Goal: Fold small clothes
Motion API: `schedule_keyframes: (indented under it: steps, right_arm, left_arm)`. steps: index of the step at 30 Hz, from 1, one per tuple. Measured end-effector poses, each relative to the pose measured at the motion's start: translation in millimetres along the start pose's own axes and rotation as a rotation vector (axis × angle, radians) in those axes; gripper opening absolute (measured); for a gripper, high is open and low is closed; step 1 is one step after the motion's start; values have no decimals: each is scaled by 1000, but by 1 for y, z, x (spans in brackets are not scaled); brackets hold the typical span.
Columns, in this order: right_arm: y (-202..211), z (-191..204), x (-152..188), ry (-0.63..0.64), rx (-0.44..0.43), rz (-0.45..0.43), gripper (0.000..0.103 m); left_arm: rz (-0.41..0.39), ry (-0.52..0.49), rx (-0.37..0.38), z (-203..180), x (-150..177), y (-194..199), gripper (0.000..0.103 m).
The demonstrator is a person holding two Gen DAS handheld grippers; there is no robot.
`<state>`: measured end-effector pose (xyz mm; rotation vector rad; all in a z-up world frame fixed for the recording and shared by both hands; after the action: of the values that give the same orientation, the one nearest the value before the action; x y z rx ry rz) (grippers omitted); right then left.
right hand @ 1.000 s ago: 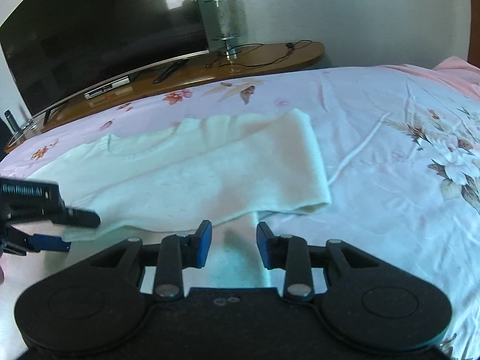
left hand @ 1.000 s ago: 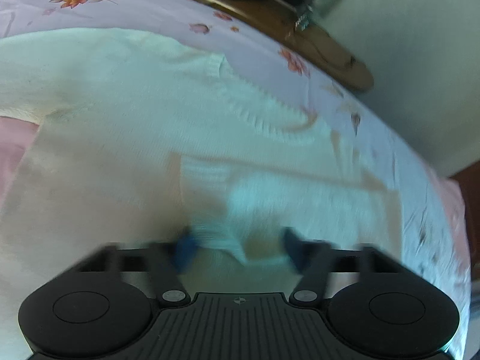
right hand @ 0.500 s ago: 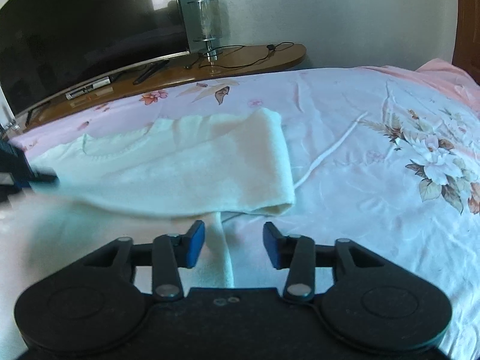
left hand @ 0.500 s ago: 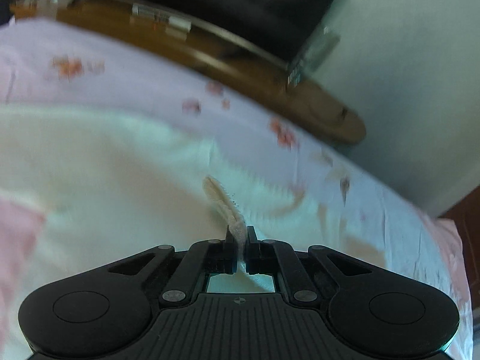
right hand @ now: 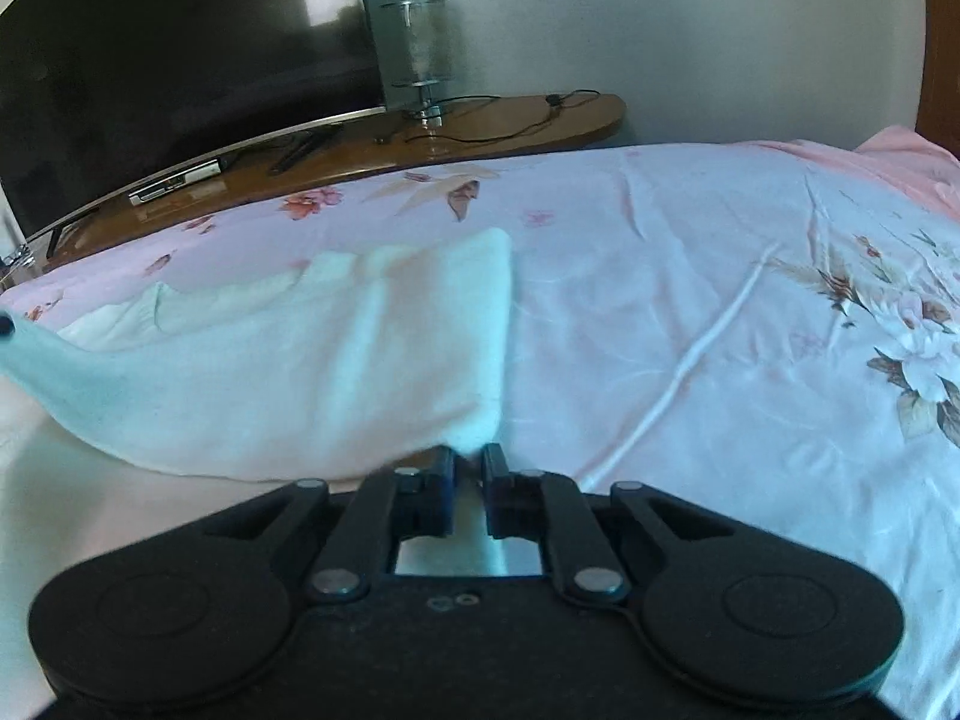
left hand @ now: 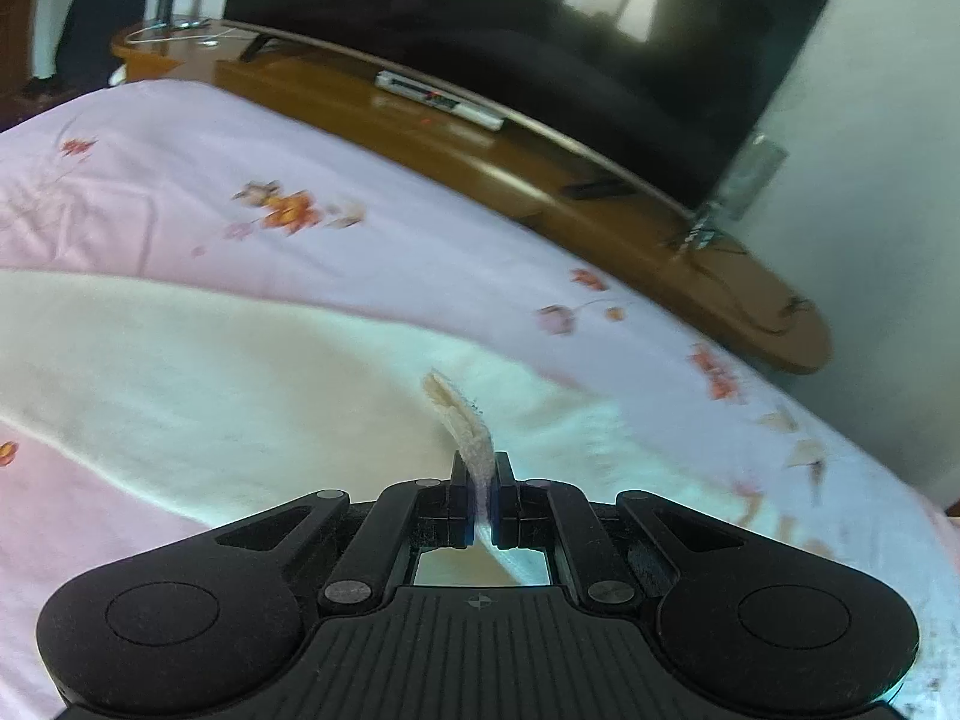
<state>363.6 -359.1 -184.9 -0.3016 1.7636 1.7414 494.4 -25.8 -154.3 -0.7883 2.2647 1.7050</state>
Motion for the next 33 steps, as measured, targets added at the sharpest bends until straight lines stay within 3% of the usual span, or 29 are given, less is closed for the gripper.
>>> schedule_keyframes:
  steps: [3,9,12,14,16,23,28,31,33]
  right_arm:
    - [2,-7,1,-36,43,-25,6]
    - [-4,-19,9,-89,114,17,1]
    - [8,-28,7,-117,68,8,2]
    - [22,-22,6,-85,62,-39,14]
    - [27,-15,1,-67,25,-54,17]
    - [11,12,-22,19,-1,-35,18]
    - [-7,18,-23,61,25,13,21]
    - [-13,14,-17,82,36,34,21]
    - [-8,13,-22,70,19,23,21]
  left_arm:
    - [17,13,-34,10,4,-13,5]
    - [69,-34,-87,17,21,-30,5]
    - [54,-85,-109,12,24,-19,6]
    - [47,-91,-111,11,22,-9,6]
    - [30,-92,-120,13,19,1,6]
    - [-67,-116,-141,17,12,35,6]
    - [24,-194,-90,-9,18,5,6]
    - [121,-206,-146,-10,26,-31,6]
    - [80,-196,-153,-9,26,-28,6]
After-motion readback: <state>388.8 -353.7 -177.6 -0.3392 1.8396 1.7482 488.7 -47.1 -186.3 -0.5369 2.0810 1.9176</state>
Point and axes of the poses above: each gripper's, at about its wrist camera, not at the fingertips, and y roughly against the way its jaws point, z to its left, x to its underside, the point moved 2 cm from there along -y, roughly the way its jaws point, and after that the axes turned 12 degrees about z, right-handed, at the moved point
